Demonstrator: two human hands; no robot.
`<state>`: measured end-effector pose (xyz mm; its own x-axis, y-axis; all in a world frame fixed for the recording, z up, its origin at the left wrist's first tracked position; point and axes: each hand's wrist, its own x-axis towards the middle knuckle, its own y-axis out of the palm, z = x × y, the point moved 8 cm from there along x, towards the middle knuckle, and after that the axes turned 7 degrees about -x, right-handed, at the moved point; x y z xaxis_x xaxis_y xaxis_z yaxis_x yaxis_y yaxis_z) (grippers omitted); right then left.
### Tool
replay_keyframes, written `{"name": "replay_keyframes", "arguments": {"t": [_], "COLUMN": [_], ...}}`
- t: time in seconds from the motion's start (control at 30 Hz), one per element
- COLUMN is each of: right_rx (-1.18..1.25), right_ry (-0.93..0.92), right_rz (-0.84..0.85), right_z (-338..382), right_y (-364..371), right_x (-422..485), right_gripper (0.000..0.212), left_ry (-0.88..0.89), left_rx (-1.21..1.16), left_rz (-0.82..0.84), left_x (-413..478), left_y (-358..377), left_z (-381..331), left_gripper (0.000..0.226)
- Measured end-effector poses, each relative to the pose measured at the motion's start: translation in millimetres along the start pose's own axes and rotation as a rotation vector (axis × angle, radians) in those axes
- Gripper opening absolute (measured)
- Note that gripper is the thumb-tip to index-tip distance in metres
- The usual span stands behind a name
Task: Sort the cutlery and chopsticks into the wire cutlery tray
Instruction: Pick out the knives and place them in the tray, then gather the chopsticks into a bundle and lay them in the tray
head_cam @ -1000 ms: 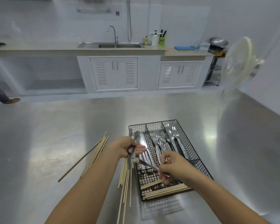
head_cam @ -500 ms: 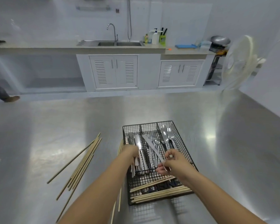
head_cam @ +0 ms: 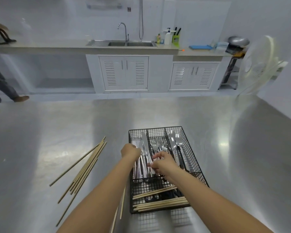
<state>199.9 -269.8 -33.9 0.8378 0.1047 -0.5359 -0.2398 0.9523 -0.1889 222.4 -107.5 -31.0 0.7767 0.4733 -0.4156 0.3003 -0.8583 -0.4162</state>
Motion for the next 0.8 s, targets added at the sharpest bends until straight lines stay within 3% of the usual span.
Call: {"name": "replay_keyframes", "arguments": {"t": [0.1,0.3,0.4,0.6,0.73,0.8], "right_rx": [-0.107,-0.424,-0.534,-0.421,-0.247,-0.158], "right_ry": [0.003,-0.051,-0.059,0.019,-0.039,-0.055], "right_rz": [-0.063,-0.124,-0.095,0.013,0.022,0.039], "right_z": [4.1,19.6,22.6,17.6,17.8,17.3], "right_y": [2.9,16.2,21.3,18.0,21.0,29.6], "right_x": [6.5,14.9,23.6,21.9,5.7,-4.2], "right_gripper": [0.026,0.029,0.015,0.021,0.014,0.012], "left_ry": [0.034,0.100,0.089,-0.036,-0.075,-0.036], "left_rx": [-0.050,-0.210,-0.224,-0.228,0.022,0.232], "left_rz": [-0.051,-0.167,-0.189,-0.167,-0.115,-0.171], "left_x": [-0.8,1.5,6.8,10.9,6.7,2.6], "left_y": [-8.8,-44.3,-67.9,-113.7,-129.4,-142.9], "left_z": [2.2,6.0,19.0,63.8,79.8,79.9], "left_gripper": [0.039,0.017,0.015,0.012,0.007,0.011]}}
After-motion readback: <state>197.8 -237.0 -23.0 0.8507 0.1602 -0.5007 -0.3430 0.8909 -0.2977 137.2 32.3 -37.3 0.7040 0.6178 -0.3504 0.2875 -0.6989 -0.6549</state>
